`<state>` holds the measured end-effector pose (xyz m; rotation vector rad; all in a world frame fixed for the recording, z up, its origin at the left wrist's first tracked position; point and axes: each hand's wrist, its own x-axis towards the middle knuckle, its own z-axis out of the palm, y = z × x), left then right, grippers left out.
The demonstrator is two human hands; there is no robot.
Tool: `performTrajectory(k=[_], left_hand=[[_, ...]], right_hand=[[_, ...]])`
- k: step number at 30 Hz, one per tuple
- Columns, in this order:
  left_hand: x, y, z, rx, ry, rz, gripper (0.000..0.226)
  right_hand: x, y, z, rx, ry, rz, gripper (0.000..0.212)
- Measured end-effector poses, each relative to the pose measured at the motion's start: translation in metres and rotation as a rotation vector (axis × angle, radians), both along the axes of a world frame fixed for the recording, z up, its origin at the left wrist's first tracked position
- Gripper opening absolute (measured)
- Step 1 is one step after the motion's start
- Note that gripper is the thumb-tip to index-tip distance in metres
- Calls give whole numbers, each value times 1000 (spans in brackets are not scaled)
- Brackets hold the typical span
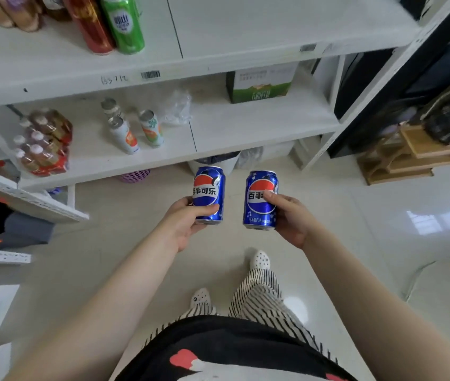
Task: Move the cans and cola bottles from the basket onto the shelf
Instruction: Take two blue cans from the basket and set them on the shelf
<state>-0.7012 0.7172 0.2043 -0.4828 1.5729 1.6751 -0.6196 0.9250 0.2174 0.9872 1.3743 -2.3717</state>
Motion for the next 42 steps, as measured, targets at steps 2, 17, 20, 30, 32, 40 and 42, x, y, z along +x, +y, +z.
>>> performTrajectory(k=[2,17,20,30,32,40,42], left_hand=[[-19,19,4,-4,20,30,51],[-140,128,74,78,239,247,37],[-173,135,85,95,277,270,27],[-318,143,100,32,475,261,42],[-348,144,98,10,515,258,41],[-424,155,83,-88,686,280,64],[-435,158,75,-126,728,283,67]], right_hand=[[-26,22,2,6,15,44,23],[-208,147,65,53,221,333,39],[-242,156,72,33,264,323,37],[-378,160,96,148,431,275,42],[-405,158,96,226,454,225,38],[-471,152,80,327,555,148,58],[-478,151,74,357,573,148,58]])
